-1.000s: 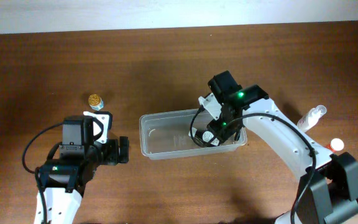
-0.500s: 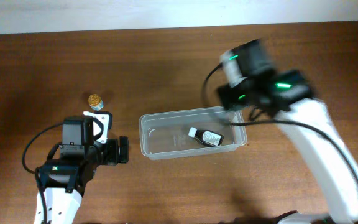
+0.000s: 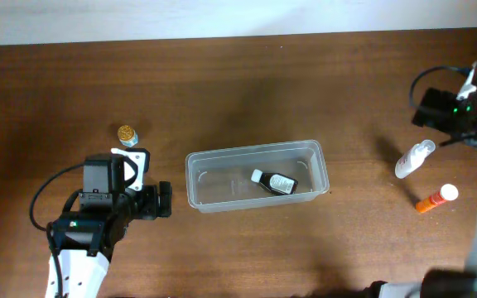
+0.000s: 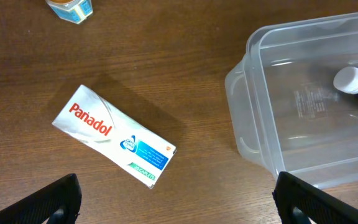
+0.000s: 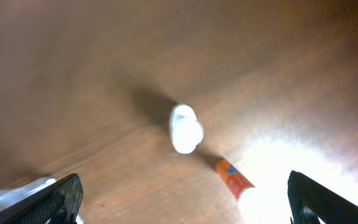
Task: Pack container
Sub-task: 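Move the right gripper to the white dropper bottle and grasp it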
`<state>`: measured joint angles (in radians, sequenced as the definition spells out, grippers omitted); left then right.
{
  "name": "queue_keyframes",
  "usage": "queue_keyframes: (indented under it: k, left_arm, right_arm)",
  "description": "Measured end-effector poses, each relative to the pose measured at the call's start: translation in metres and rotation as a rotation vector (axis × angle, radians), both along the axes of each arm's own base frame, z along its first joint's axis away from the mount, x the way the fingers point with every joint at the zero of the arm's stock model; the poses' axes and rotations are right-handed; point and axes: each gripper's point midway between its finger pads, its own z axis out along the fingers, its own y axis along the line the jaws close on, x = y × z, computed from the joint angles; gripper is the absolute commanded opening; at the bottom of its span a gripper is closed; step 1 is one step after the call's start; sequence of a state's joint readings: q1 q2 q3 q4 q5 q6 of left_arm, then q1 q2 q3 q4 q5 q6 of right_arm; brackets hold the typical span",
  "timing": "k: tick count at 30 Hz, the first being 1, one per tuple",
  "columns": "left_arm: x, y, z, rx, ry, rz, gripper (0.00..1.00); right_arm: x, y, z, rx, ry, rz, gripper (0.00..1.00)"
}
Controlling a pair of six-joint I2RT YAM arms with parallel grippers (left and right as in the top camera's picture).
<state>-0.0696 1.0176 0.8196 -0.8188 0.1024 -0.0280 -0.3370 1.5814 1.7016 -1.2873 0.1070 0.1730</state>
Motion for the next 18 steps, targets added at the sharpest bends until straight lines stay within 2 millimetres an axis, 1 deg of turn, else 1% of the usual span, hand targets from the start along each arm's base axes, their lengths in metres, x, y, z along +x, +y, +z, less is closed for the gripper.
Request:
queue_keyframes:
  k: [1,2,4,5,6,7,10,15,16,18]
  left_arm:
    - [0.0,0.0,0.0,0.0,0.0,0.0,0.99]
    - [0.0,0.0,0.0,0.0,0.0,0.0,0.99]
    - [0.0,0.0,0.0,0.0,0.0,0.0,0.99]
    - [0.0,0.0,0.0,0.0,0.0,0.0,0.99]
    - [0.0,0.0,0.0,0.0,0.0,0.0,0.99]
    - [0.0,0.0,0.0,0.0,0.0,0.0,0.99]
    - [0.0,0.0,0.0,0.0,0.0,0.0,0.99]
    - [0.0,0.0,0.0,0.0,0.0,0.0,1.0]
    - [0.0,0.0,0.0,0.0,0.0,0.0,1.0]
    - [0.0,0.0,0.0,0.0,0.0,0.0,0.99]
  right_arm:
    - [0.001,-0.008,-0.013,0.014,0.036,-0.019,0.96]
    - [0.002,-0.012,-0.02,0.023,0.054,-0.028,0.96]
    - [0.003,-0.021,-0.041,0.056,0.107,-0.047,0.96]
    - [0.004,-0.024,-0.048,0.069,0.122,-0.052,0.96]
    - [0.006,-0.027,-0.06,0.094,0.148,-0.053,0.94]
    - [0.007,-0.027,-0.064,0.104,0.156,-0.053,0.93]
    - [0.011,-0.026,-0.085,0.148,0.198,-0.046,0.9]
    - [0.015,-0.021,-0.113,0.212,0.26,-0.034,0.72]
    - [0.015,-0.021,-0.116,0.218,0.267,-0.03,0.69]
    - [0.015,-0.019,-0.123,0.237,0.284,-0.023,0.6]
